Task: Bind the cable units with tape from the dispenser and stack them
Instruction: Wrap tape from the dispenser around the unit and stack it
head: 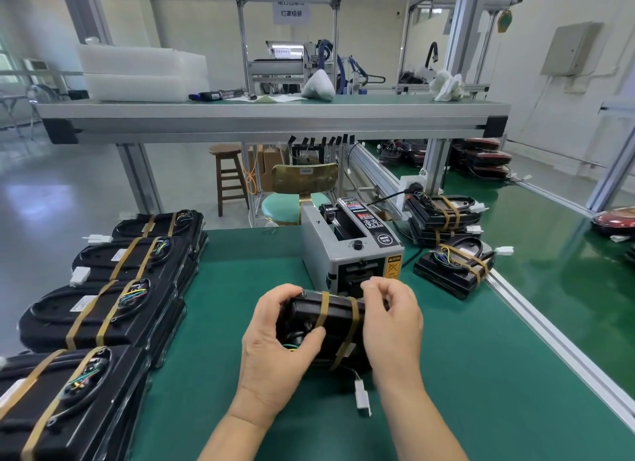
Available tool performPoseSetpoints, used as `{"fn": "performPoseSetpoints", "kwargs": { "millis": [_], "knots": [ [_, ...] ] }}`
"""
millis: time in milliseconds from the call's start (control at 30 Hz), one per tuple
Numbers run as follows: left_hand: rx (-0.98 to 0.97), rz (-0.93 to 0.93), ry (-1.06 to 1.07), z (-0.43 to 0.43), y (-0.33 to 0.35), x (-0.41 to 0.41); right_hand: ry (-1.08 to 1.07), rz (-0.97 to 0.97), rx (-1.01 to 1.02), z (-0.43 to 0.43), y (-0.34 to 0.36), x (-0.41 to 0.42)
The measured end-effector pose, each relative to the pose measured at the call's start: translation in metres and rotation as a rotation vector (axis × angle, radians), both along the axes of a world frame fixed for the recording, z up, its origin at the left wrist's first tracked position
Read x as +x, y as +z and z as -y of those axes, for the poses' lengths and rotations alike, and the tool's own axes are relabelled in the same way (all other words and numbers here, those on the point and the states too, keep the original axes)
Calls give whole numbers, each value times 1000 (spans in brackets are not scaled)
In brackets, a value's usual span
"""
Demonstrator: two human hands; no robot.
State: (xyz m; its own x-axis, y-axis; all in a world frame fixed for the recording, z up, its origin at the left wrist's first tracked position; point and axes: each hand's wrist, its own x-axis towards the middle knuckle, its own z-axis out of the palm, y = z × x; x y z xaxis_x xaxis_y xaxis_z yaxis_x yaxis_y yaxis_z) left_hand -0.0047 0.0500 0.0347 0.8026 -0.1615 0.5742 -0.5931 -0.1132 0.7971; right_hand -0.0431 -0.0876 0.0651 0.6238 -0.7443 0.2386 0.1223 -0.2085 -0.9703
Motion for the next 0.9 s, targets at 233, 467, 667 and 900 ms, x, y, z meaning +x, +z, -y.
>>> {"fn": "performPoseSetpoints", "kwargs": {
  "millis": [233,467,667,900],
  "knots": [
    [98,-31,63,-23,-14,8,110,-137,8,2,-29,7],
    [117,-58,33,-31,-12,12,44,-132,366,24,-23,32],
    [145,-83,2,-34,-3,15,-35,-171,459,40,-20,52],
    [272,-35,9,-38,5,13,-30,-213,474,47,-13,60]
  ]
}}
